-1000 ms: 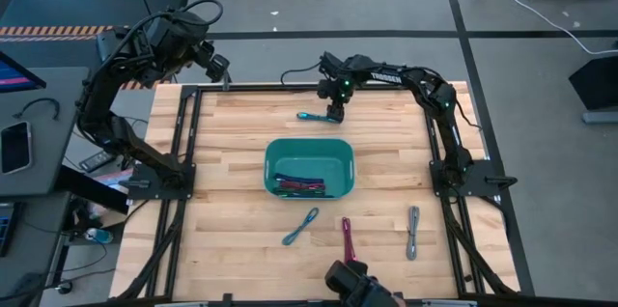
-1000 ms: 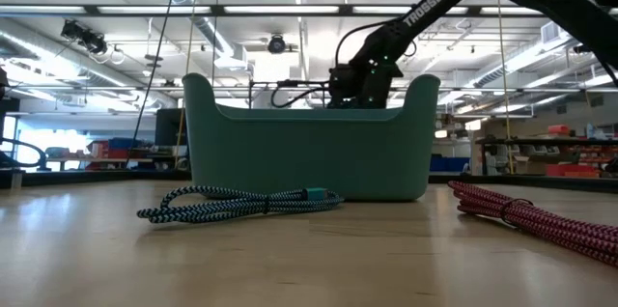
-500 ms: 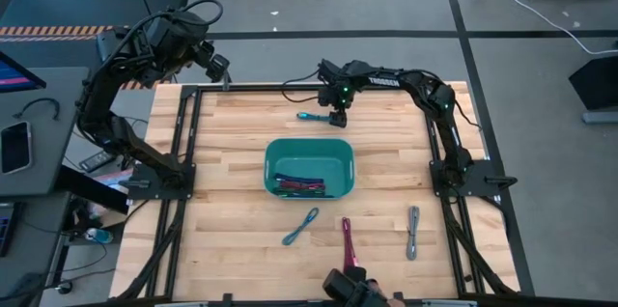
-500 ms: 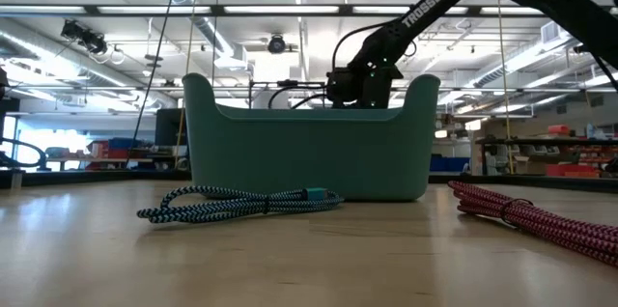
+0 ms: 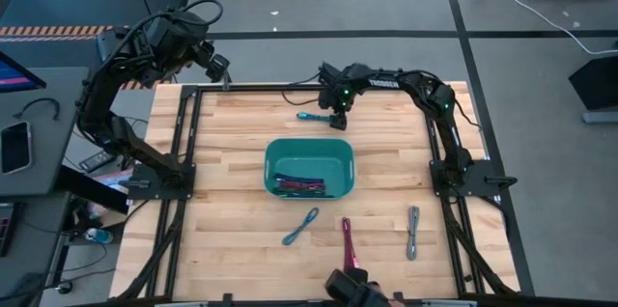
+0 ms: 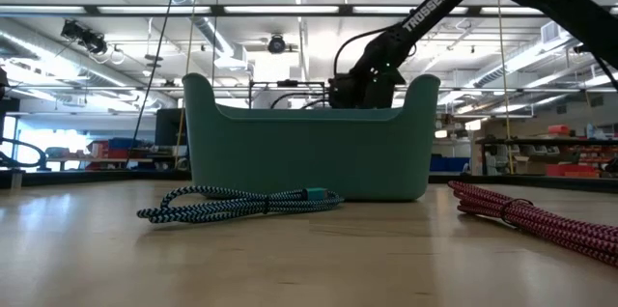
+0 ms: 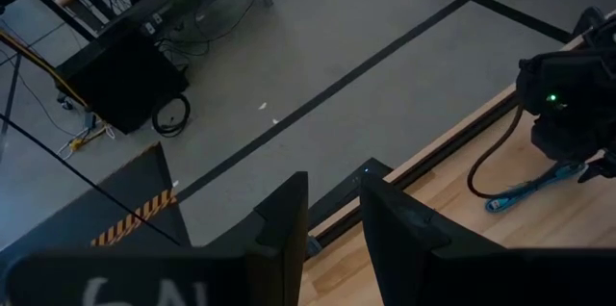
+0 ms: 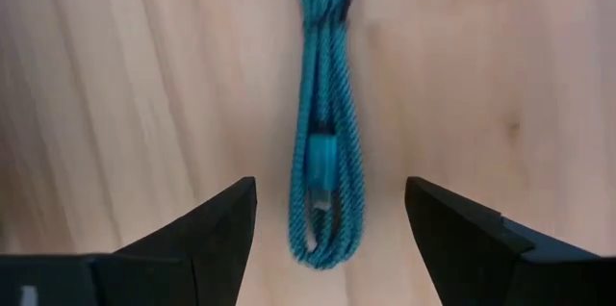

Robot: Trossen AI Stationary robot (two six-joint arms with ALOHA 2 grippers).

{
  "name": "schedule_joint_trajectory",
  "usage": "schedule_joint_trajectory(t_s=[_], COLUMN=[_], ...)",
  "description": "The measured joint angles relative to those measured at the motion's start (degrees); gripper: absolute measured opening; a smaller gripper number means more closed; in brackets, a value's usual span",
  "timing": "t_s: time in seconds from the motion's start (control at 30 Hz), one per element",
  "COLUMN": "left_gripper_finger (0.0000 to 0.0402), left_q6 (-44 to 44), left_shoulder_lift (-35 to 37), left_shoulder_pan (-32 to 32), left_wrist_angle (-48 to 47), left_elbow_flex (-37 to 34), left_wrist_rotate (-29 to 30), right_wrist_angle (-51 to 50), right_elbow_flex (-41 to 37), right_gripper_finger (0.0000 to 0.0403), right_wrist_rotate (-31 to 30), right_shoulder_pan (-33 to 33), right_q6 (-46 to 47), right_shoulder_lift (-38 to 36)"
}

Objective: Pick and place USB-C Cables
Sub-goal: Put the top light blue charger cable into the green bin

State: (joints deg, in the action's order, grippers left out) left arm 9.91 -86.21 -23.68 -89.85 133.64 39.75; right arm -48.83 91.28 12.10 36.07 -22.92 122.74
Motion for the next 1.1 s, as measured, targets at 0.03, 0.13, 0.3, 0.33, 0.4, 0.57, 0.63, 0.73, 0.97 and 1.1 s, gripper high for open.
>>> schedule_joint_trajectory(t_s=[0.03,0.13,0.3,0.33,0.4,0.57,0.63,0.73,0.97,1.1], left_gripper_finger=[0.0105,0.0105,0.0105,0.0105,0.0105,0.0105,0.0105,0.0105,0.0105,0.0105], left_q6=[0.0,0.0,0.02,0.02,0.02,0.04,0.04,0.04,0.04,0.02], left_shoulder_lift=[0.0,0.0,0.0,0.0,0.0,0.0,0.0,0.0,0.0,0.0], left_shoulder_pan=[0.0,0.01,0.02,0.02,0.02,0.02,0.02,0.02,0.02,0.02], left_wrist_angle=[0.01,0.0,0.01,0.01,0.01,0.01,0.01,0.01,-0.01,-0.01], left_elbow_flex=[0.0,0.0,0.0,0.0,0.0,0.0,0.0,0.0,0.0,0.0], left_wrist_rotate=[0.02,0.01,0.0,0.0,0.02,0.0,0.0,0.02,0.0,0.0], right_wrist_angle=[0.51,1.43,2.72,2.74,2.91,2.33,2.21,1.56,0.79,0.59], right_elbow_flex=[-0.8,-2.13,-2.29,-2.19,-2.2,-2.07,-2.07,-2.09,-2.18,-1.94], right_gripper_finger=[0.0273,0.0273,0.0273,0.0273,0.0269,0.0201,0.0146,0.005,0.0017,0.0017], right_wrist_rotate=[-0.01,0.14,0.15,0.19,0.17,0.02,-0.12,0.27,2.37,2.25], right_shoulder_pan=[0.0,0.07,0.1,0.14,0.15,0.24,0.22,0.22,0.26,0.22], right_q6=[-0.11,0.26,0.47,0.48,0.88,0.88,1.47,2.35,2.54,3.45], right_shoulder_lift=[-0.03,-0.36,-0.37,-0.33,-0.28,-0.19,-0.12,-0.09,-0.13,-0.08])
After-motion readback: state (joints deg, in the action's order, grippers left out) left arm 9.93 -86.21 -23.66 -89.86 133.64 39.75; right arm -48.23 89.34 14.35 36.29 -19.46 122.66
